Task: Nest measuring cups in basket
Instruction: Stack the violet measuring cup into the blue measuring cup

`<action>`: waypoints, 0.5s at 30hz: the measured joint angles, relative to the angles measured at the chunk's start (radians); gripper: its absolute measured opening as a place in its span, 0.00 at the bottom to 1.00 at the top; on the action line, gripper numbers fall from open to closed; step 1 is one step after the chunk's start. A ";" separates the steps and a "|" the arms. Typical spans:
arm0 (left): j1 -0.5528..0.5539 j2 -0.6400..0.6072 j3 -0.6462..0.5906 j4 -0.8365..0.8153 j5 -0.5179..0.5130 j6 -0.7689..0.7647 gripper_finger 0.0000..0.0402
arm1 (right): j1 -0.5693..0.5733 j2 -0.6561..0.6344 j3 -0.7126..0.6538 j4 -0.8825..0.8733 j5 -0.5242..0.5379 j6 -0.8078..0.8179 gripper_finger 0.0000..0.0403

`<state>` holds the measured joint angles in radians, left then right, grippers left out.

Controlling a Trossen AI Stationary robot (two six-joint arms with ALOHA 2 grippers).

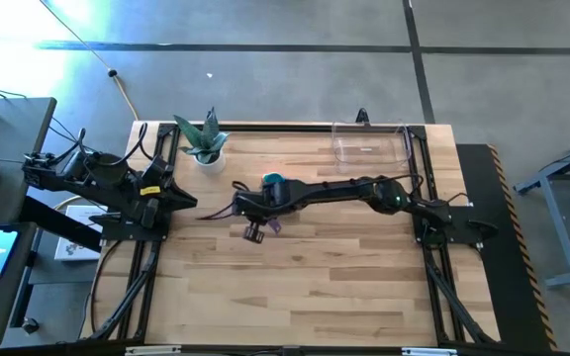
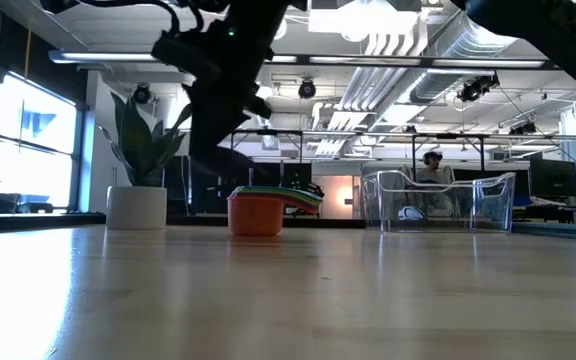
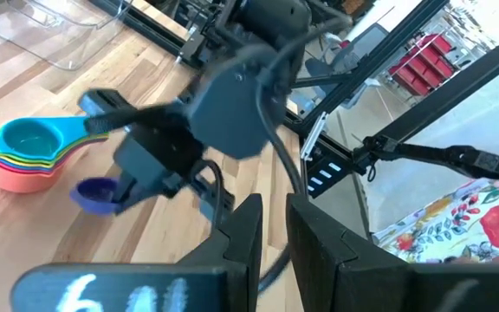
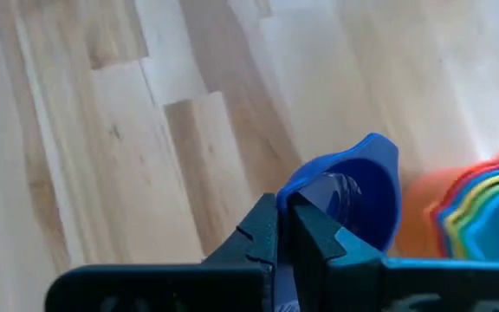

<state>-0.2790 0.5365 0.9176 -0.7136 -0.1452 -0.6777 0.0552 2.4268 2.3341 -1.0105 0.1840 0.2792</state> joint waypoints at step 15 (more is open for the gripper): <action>0.000 0.000 0.000 0.002 -0.002 0.001 0.12 | -0.062 -0.016 0.003 -0.173 0.026 -0.258 0.00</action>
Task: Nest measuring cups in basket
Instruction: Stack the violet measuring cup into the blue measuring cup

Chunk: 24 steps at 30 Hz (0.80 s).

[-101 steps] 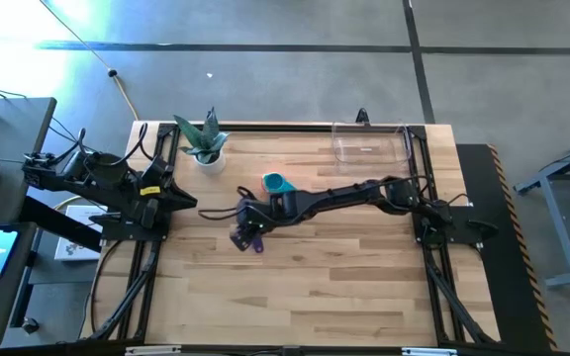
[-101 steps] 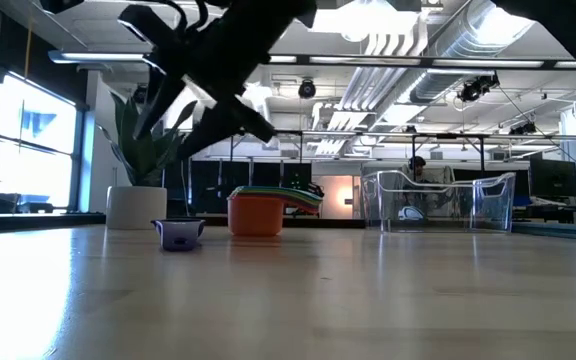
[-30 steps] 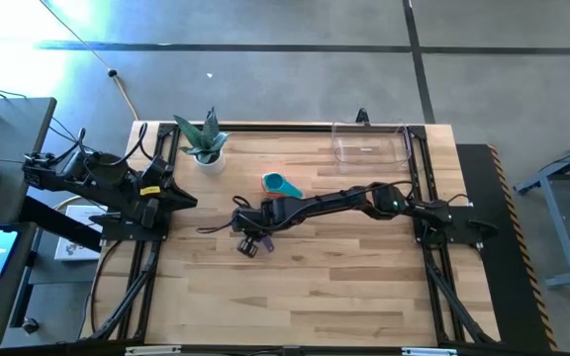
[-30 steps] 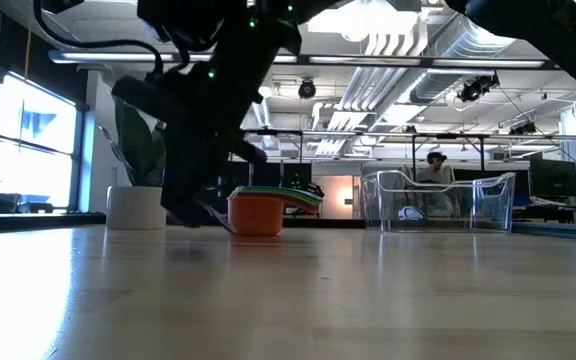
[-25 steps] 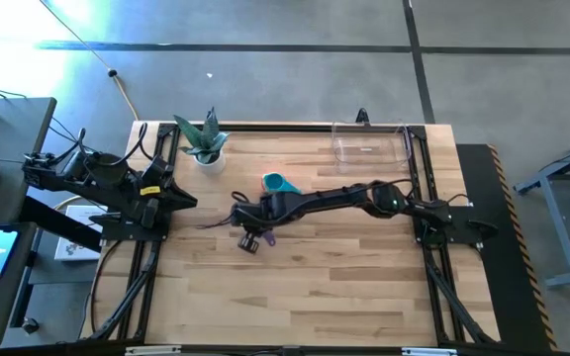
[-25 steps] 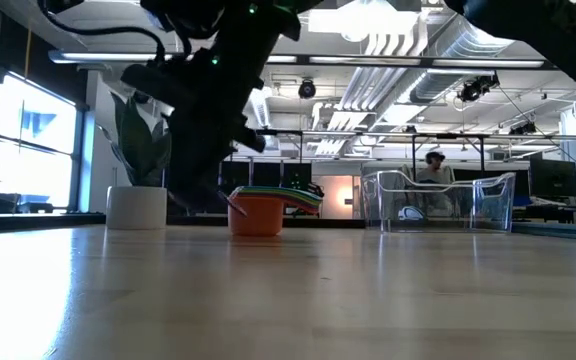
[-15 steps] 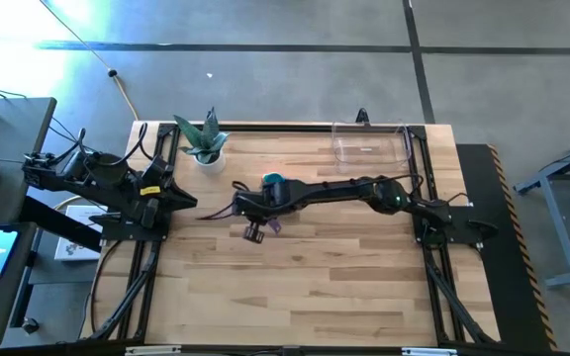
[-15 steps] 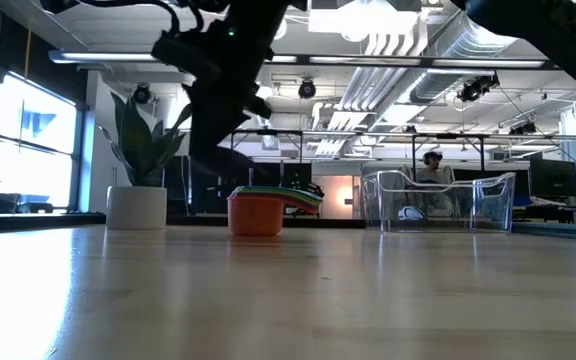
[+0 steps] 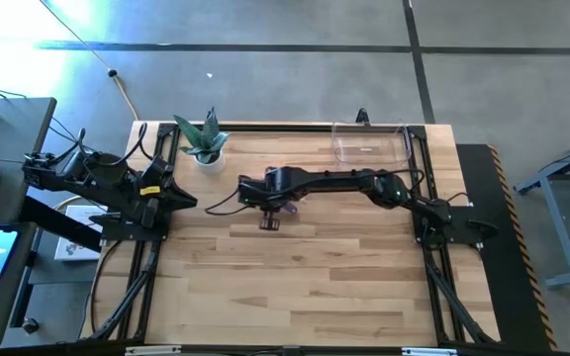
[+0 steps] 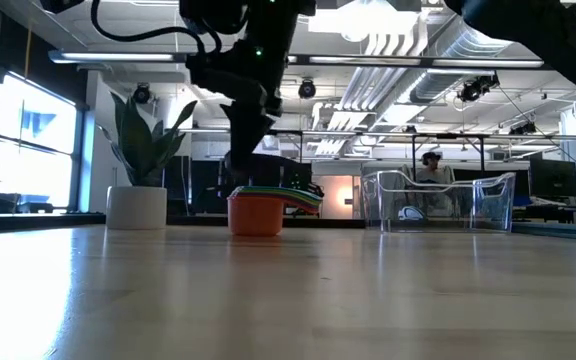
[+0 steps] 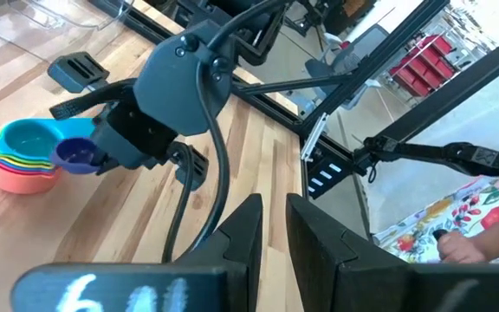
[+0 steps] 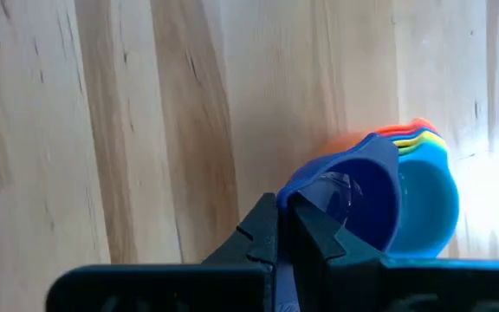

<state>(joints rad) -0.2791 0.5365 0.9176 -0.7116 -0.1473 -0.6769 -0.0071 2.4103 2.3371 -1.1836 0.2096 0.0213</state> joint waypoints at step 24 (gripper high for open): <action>0.000 0.000 0.000 -0.001 -0.005 0.044 0.12 | -0.143 -0.010 -0.004 -0.015 -0.180 -0.184 0.00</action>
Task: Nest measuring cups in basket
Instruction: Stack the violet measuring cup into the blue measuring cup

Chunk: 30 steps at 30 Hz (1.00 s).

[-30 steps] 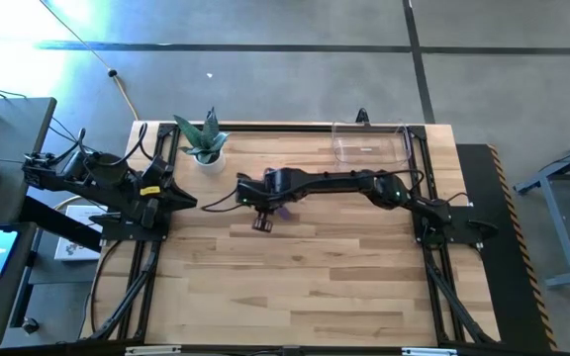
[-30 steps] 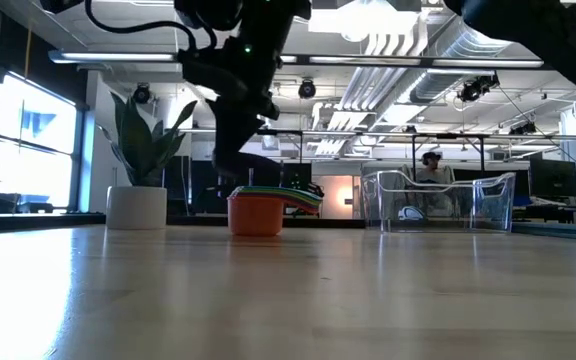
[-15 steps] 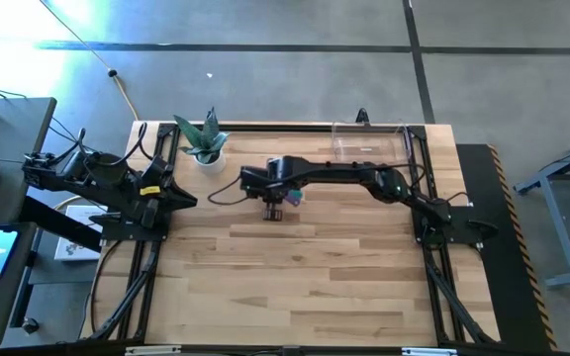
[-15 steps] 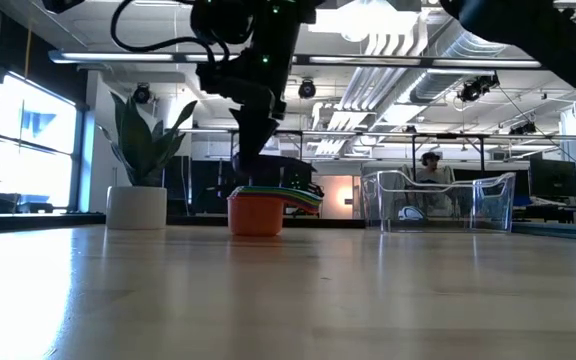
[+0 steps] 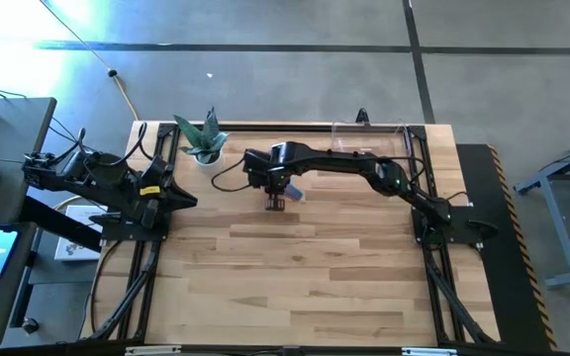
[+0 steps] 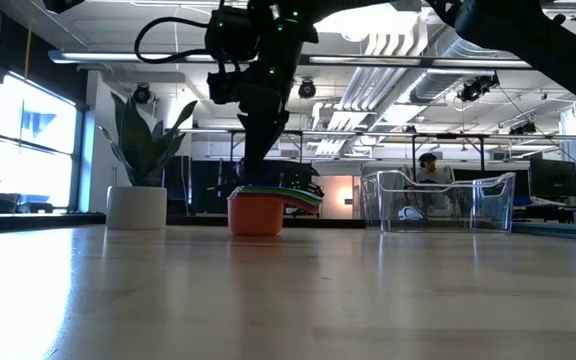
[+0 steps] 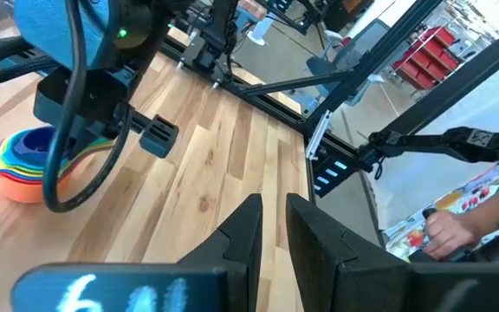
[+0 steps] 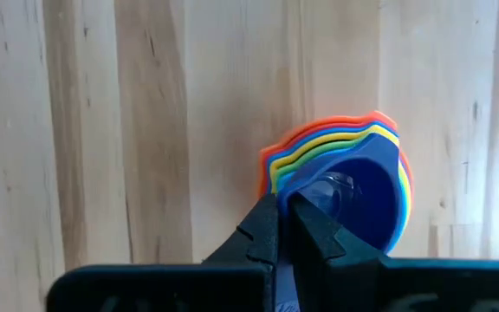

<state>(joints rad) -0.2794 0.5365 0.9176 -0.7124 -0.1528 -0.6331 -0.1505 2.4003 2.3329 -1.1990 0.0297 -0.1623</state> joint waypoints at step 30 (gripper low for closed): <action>0.000 0.000 0.000 0.000 0.000 -0.002 0.12 | -0.004 0.001 -0.002 -0.050 0.086 0.000 0.13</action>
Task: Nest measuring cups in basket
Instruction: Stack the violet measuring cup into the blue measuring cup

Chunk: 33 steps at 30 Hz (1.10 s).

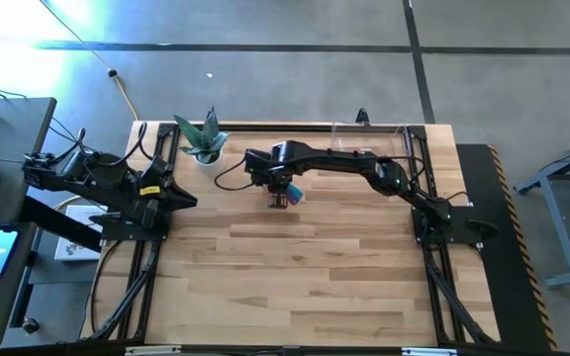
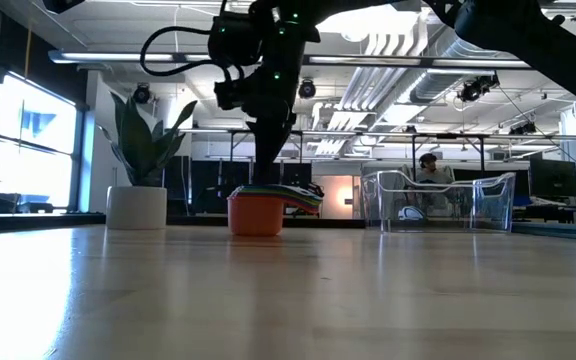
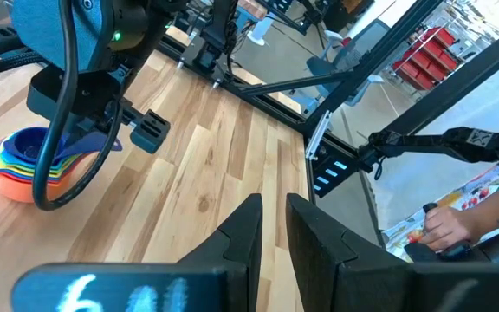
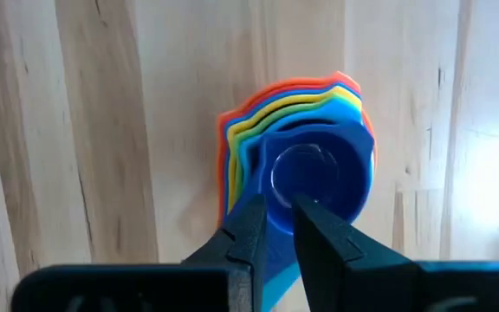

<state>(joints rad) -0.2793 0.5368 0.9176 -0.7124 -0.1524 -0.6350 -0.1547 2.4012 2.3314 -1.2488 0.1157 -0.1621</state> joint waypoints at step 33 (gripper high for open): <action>0.000 0.000 0.000 0.002 0.000 0.000 0.12 | 0.055 0.019 -0.104 -0.075 -0.176 0.399 0.13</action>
<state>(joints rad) -0.2790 0.5367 0.9176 -0.7101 -0.1524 -0.6353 -0.0994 2.4199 2.2273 -1.3239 -0.0605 0.2365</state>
